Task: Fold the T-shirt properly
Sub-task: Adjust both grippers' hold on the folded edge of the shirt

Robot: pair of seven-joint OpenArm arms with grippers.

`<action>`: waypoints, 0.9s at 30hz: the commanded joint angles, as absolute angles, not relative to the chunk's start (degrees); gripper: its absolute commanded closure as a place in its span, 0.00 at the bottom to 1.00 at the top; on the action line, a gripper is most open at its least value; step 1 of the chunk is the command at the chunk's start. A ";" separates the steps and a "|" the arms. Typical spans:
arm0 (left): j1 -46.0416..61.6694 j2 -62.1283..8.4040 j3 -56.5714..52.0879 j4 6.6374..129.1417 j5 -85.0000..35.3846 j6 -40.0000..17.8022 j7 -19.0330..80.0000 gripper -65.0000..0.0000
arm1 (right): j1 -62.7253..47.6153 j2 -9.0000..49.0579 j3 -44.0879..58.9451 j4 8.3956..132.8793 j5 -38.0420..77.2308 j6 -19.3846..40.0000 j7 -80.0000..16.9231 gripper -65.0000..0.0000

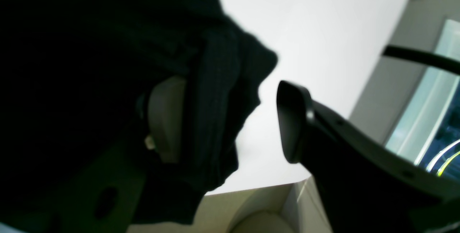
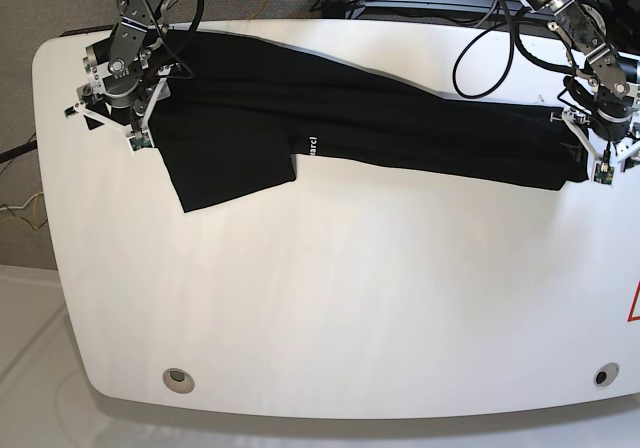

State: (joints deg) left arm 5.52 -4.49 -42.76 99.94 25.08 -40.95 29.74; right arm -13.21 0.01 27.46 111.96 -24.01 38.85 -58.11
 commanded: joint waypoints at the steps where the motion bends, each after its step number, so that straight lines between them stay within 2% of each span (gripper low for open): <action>1: 4.44 -5.58 -43.03 102.20 24.92 -40.00 28.62 0.31 | -12.00 0.66 27.47 113.80 -24.66 38.64 -57.89 0.42; 14: 3.21 -6.81 -43.21 103.60 25.01 -40.00 28.88 0.30 | -11.47 0.66 27.56 114.42 -24.66 38.55 -57.89 0.42; 20: 3.21 -6.81 -44.62 103.60 25.01 -40.00 28.88 0.23 | -11.65 0.57 27.56 114.51 -24.66 38.55 -57.98 0.42; 27: 3.47 -6.81 -44.79 103.52 25.01 -40.00 28.88 0.22 | -12.00 0.57 27.65 114.24 -24.66 38.55 -57.98 0.42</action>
State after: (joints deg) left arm 3.95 -5.91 -44.53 102.28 25.23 -40.80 29.98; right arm -12.19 -0.01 27.38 113.16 -23.99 38.87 -58.15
